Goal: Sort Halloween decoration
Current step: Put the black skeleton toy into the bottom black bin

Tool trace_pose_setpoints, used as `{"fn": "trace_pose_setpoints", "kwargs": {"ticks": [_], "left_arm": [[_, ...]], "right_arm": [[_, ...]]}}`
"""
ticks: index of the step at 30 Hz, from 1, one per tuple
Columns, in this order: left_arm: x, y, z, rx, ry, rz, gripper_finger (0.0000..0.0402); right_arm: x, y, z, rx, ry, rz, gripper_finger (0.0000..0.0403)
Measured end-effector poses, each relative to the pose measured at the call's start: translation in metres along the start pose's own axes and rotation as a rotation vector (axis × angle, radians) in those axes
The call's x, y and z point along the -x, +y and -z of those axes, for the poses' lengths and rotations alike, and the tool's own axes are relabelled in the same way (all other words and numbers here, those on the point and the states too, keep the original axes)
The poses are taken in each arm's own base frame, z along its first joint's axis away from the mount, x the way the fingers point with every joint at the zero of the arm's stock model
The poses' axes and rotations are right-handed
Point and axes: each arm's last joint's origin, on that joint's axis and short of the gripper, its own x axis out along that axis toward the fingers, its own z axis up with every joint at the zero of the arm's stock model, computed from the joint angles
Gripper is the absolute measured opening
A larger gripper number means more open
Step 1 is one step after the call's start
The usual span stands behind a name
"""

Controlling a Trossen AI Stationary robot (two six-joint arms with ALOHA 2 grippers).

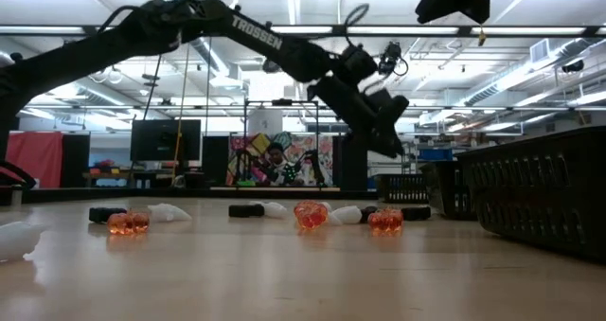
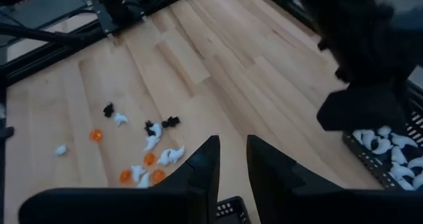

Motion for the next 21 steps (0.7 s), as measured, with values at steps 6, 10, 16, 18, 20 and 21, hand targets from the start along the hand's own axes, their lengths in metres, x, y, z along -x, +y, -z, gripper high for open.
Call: {"fn": "trace_pose_setpoints", "kwargs": {"ticks": [6,10,16,18,20,21], "left_arm": [[0.017,-0.018,-0.011,-0.163,-0.004,-0.044,0.0118],[0.025,-0.026,-0.013,-0.204,0.014,-0.036,0.0118],[0.040,-0.044,-0.018,-0.287,0.044,-0.021,0.0118],[0.044,-0.050,-0.018,-0.312,0.053,-0.012,0.0116],[0.048,-0.055,-0.017,-0.331,0.081,-0.004,0.0112],[0.049,-0.058,-0.016,-0.340,0.084,0.000,0.0109]], "right_arm": [[0.005,0.003,0.004,0.066,0.079,-0.145,0.0081],[-0.001,0.007,0.008,0.067,0.154,-0.186,0.0081],[-0.013,0.017,0.011,0.076,0.198,-0.213,0.0081],[-0.014,0.021,0.012,0.080,0.193,-0.227,0.0081],[-0.013,0.024,0.013,0.082,0.191,-0.241,0.0081],[-0.012,0.025,0.013,0.082,0.188,-0.247,0.0081]]}}
